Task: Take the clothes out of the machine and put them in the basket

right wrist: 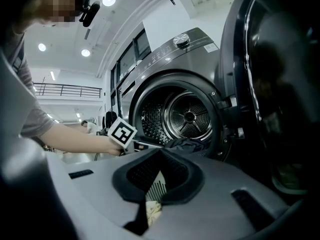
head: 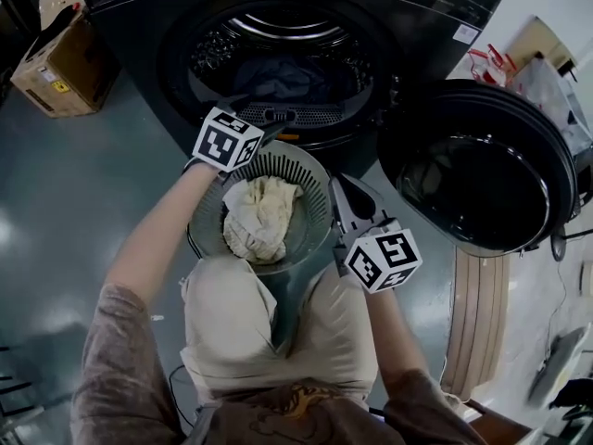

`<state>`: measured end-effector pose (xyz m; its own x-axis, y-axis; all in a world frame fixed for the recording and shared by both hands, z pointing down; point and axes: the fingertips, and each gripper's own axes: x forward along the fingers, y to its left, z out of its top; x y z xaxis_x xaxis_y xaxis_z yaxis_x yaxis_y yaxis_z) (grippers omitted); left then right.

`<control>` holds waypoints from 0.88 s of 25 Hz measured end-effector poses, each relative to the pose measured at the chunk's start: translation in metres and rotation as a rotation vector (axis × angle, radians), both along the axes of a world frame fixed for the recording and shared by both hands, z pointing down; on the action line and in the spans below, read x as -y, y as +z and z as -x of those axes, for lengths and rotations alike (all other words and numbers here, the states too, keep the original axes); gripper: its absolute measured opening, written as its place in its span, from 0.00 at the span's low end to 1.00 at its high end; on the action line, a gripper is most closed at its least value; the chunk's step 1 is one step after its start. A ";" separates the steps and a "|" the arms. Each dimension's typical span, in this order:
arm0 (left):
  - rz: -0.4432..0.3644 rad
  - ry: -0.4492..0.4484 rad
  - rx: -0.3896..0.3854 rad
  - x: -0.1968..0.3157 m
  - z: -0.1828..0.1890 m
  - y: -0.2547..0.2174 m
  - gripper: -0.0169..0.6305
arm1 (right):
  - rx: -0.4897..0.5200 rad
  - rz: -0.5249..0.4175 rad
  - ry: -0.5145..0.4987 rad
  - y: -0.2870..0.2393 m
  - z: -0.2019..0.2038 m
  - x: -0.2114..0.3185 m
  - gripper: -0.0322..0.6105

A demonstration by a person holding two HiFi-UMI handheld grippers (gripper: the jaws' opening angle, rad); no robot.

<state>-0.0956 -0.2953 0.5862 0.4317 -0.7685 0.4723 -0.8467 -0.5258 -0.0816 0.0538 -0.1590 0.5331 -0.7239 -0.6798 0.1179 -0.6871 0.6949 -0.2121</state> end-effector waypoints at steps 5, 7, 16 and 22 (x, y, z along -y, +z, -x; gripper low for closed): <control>-0.006 0.008 0.097 0.069 -0.003 0.017 0.64 | 0.003 0.024 0.019 0.007 0.003 -0.003 0.05; 0.005 0.007 0.149 0.094 -0.001 0.025 0.64 | 0.003 0.043 0.037 0.012 0.000 -0.003 0.05; 0.147 0.033 0.265 0.145 0.003 0.071 0.65 | -0.007 0.090 0.103 0.023 -0.019 0.006 0.05; 0.257 0.029 0.312 0.155 0.002 0.090 0.52 | -0.008 0.093 0.112 0.025 -0.022 0.014 0.05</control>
